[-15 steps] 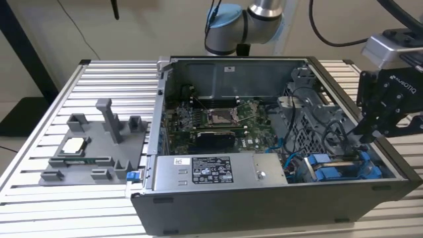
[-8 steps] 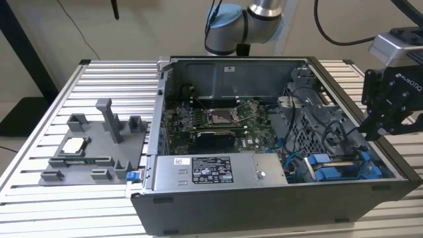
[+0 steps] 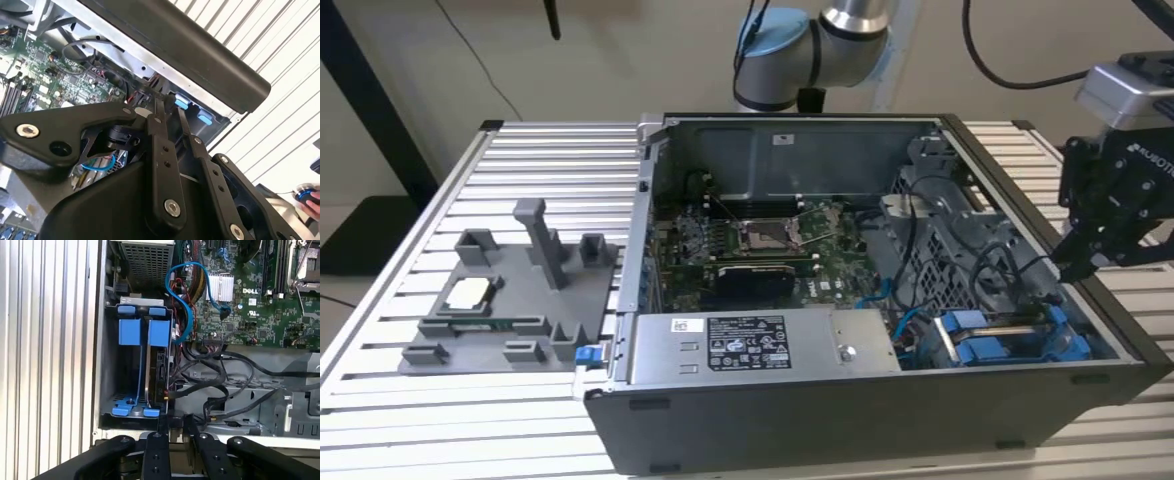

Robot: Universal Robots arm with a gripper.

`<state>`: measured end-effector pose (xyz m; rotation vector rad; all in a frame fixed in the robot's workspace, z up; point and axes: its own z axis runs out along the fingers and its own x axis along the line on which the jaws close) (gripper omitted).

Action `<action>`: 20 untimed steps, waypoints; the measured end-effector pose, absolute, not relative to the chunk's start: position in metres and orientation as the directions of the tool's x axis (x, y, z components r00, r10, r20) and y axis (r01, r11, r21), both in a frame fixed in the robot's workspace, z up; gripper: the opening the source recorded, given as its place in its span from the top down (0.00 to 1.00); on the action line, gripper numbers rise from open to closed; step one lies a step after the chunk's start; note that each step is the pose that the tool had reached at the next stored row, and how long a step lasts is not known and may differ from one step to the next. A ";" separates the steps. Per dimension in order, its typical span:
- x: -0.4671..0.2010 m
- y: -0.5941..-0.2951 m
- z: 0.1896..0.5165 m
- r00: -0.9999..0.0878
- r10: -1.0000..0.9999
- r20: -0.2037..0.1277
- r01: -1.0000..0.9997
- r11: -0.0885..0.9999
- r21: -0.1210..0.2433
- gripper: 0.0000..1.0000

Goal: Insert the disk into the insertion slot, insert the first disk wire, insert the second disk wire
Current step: 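Insert the second disk wire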

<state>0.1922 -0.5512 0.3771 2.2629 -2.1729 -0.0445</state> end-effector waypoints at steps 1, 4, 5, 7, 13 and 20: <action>0.193 -0.551 0.377 0.040 -0.999 -0.018 -0.999 -0.041 0.023 0.73; 0.194 -0.551 0.377 0.040 -0.999 -0.018 -0.999 -0.041 0.023 0.73; 0.194 -0.551 0.377 0.040 -0.999 -0.018 -0.999 -0.041 0.023 0.73; 0.195 -0.551 0.377 0.040 -0.999 -0.018 -0.999 -0.041 0.023 0.73; 0.195 -0.551 0.377 0.041 -0.999 -0.018 -0.999 -0.041 0.023 0.73; 0.198 -0.550 0.374 0.040 -0.999 -0.018 -0.999 -0.041 0.023 0.73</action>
